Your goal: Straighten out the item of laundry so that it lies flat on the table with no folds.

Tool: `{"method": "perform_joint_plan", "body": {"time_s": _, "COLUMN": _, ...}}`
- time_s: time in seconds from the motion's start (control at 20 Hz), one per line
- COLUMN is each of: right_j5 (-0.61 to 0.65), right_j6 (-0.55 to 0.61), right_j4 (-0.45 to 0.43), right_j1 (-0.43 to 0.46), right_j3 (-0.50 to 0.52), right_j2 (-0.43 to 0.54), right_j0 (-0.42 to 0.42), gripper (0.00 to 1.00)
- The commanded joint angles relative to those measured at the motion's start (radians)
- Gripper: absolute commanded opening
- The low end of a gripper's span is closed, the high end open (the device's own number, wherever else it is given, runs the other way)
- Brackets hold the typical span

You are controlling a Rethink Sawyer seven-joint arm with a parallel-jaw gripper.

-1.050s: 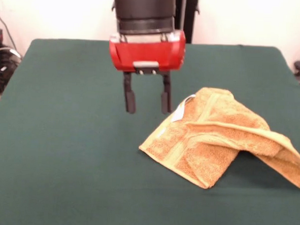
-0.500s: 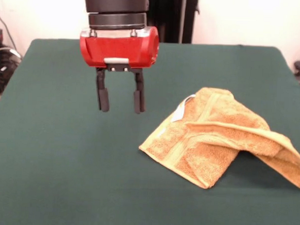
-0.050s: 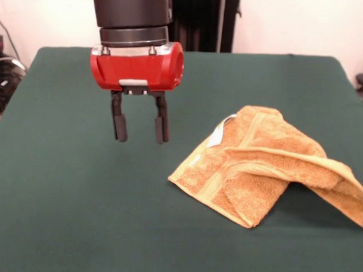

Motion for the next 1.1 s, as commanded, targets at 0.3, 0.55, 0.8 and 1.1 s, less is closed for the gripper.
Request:
{"method": "perform_joint_plan", "body": {"time_s": 0.3, "right_j5": -0.1, "right_j6": 0.222, "right_j4": 0.039, "right_j1": 0.074, "right_j3": 0.149, "right_j2": 0.153, "right_j0": 0.012, "gripper": 1.0}}
{"method": "perform_joint_plan", "body": {"time_s": 0.55, "right_j5": -0.125, "right_j6": 0.248, "right_j4": 0.056, "right_j1": 0.072, "right_j3": 0.175, "right_j2": 0.157, "right_j0": 0.021, "gripper": 1.0}}
{"method": "perform_joint_plan", "body": {"time_s": 0.8, "right_j5": -0.142, "right_j6": 0.259, "right_j4": 0.067, "right_j1": 0.071, "right_j3": 0.191, "right_j2": 0.16, "right_j0": 0.024, "gripper": 1.0}}
{"method": "perform_joint_plan", "body": {"time_s": 1.1, "right_j5": -0.167, "right_j6": 0.263, "right_j4": 0.076, "right_j1": 0.085, "right_j3": 0.201, "right_j2": 0.179, "right_j0": 0.016, "gripper": 1.0}}
